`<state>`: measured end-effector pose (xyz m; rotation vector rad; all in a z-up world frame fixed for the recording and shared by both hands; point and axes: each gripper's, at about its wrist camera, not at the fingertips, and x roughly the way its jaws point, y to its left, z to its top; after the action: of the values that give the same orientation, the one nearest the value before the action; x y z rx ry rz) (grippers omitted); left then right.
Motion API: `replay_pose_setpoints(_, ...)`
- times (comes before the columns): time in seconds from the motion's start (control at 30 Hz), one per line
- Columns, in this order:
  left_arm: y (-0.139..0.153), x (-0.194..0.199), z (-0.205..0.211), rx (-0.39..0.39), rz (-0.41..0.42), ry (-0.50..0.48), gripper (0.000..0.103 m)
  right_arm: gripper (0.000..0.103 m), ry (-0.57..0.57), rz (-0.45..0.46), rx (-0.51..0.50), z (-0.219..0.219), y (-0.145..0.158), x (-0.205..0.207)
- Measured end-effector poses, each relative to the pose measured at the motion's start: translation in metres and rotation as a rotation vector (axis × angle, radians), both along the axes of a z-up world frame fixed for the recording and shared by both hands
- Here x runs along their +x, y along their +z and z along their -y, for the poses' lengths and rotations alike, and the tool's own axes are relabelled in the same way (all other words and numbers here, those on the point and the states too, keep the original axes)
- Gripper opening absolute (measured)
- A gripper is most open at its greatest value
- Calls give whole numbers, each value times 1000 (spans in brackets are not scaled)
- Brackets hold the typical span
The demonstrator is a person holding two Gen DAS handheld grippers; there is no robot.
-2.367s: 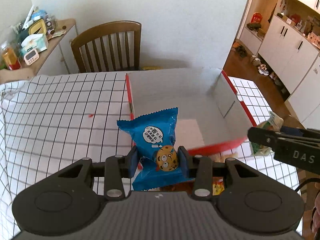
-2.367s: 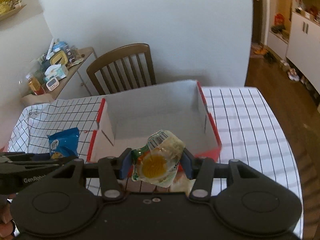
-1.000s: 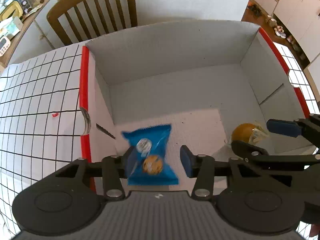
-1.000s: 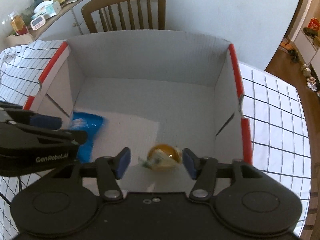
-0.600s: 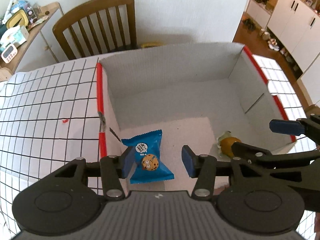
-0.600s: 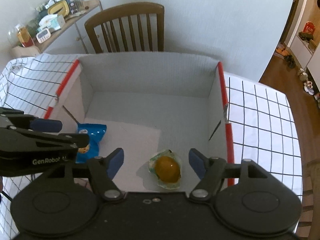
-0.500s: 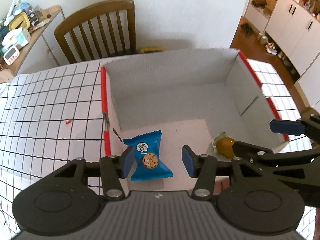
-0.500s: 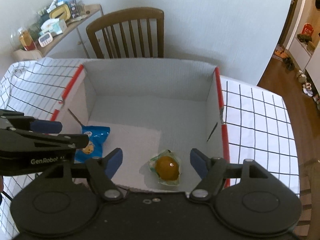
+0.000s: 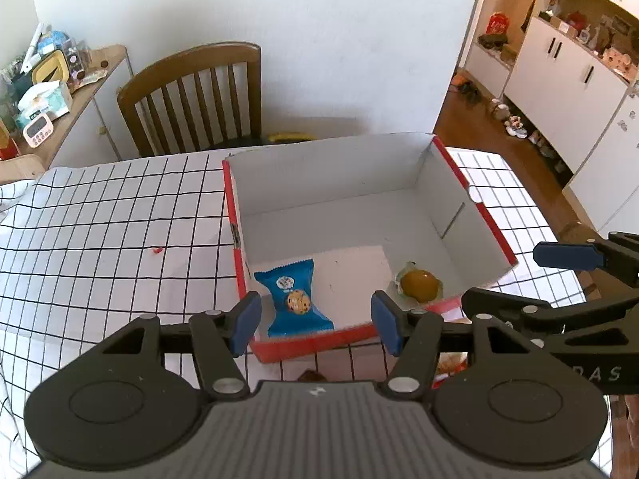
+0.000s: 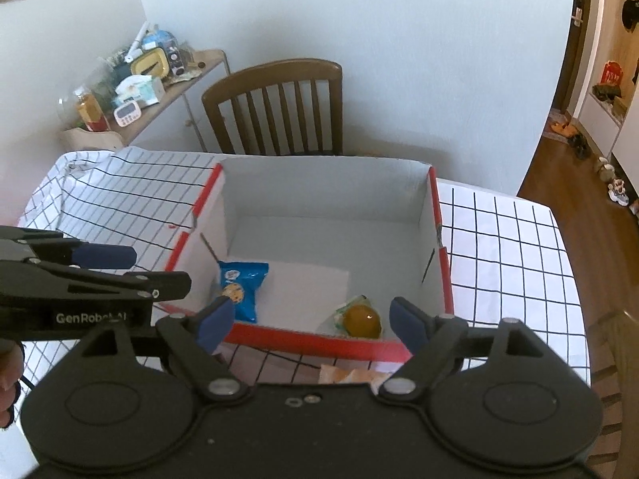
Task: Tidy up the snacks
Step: 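Move both tools back toward the snack pile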
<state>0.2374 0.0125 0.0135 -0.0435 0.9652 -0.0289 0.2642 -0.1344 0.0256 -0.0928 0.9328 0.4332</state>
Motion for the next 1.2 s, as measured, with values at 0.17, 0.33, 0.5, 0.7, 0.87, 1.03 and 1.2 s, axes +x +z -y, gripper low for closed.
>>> replay_pose_setpoints(0.17, 7, -25, -3, -19, 24, -11, 62, 95, 4, 31, 30, 1, 11, -23)
replay_pose_setpoints(0.33, 9, -52, -5, -39, 44, -25, 71, 97, 10, 34, 67, 3, 15, -45)
replay_pose_setpoints(0.5, 5, -78, -8, -66, 53, -28, 80, 100, 7, 29, 98, 6, 13, -70)
replay_pose_setpoints(0.7, -8, -101, -16, -105, 28, -19, 83, 102, -11, 9, 145, 13, 4, -95)
replay_pose_setpoints(0.87, -20, -120, -23, -132, 1, -9, 84, 102, -35, -20, 148, 20, -14, -111)
replay_pose_setpoints(1.03, -41, -133, -23, -104, -44, 2, 84, 102, -56, -47, 138, 27, -34, -122)
replay_pose_setpoints(1.2, -72, -134, -21, -89, -120, 31, 84, 99, -56, -76, 111, 29, -57, -124)
